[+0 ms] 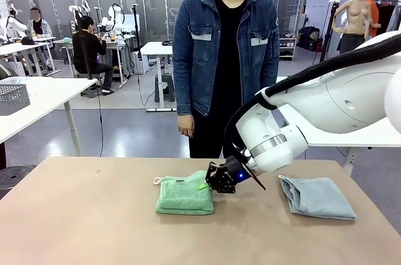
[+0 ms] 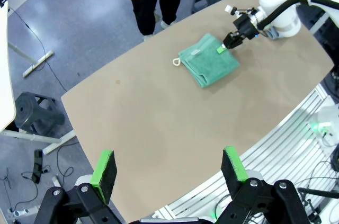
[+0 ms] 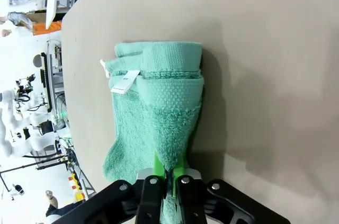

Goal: Fold the towels and place them in the basket.
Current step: Stack the folded Towel with hook on the right side of the table.

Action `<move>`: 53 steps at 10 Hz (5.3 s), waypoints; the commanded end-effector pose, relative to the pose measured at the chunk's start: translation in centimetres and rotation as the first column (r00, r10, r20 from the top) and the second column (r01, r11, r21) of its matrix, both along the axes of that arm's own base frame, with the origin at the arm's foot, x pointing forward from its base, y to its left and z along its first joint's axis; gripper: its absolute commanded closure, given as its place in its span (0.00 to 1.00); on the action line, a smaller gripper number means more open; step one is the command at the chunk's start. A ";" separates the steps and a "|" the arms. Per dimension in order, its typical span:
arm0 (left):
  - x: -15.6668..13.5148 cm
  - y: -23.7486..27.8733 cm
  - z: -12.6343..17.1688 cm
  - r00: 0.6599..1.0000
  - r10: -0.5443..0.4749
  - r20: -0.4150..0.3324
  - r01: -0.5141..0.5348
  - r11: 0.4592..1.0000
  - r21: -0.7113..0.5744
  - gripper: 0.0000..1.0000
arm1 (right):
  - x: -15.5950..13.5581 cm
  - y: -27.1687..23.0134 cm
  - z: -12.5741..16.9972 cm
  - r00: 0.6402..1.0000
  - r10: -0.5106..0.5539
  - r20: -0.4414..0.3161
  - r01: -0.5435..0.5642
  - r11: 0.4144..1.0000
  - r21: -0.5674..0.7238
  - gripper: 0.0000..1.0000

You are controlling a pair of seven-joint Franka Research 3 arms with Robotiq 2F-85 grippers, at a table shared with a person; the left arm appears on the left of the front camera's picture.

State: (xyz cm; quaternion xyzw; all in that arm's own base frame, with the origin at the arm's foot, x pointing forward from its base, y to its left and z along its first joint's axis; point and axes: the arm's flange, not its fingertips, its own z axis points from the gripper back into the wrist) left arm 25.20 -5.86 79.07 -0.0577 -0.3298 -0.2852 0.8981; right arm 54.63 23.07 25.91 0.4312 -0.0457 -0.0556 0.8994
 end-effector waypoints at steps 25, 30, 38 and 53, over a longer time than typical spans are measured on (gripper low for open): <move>0.0 0.0 0.0 1.000 -0.005 0.002 0.005 1.000 0.005 0.00 | -4.3 -20.0 22.4 0.926 0.310 0.214 -0.189 0.874 -0.448 0.94; 0.0 0.0 0.0 1.000 -0.005 0.002 0.005 1.000 0.005 0.00 | -4.4 -24.8 21.6 0.928 0.267 0.259 -0.133 0.888 -0.440 0.94; 0.0 0.0 0.0 1.000 -0.005 0.002 0.005 1.000 0.005 0.00 | -2.7 -28.0 15.9 0.957 0.255 0.139 -0.130 0.805 -0.579 0.94; 0.0 0.0 0.0 1.000 -0.005 0.002 0.005 1.000 0.005 0.00 | -2.8 -27.1 14.7 0.994 0.106 0.022 -0.050 0.631 -0.774 0.14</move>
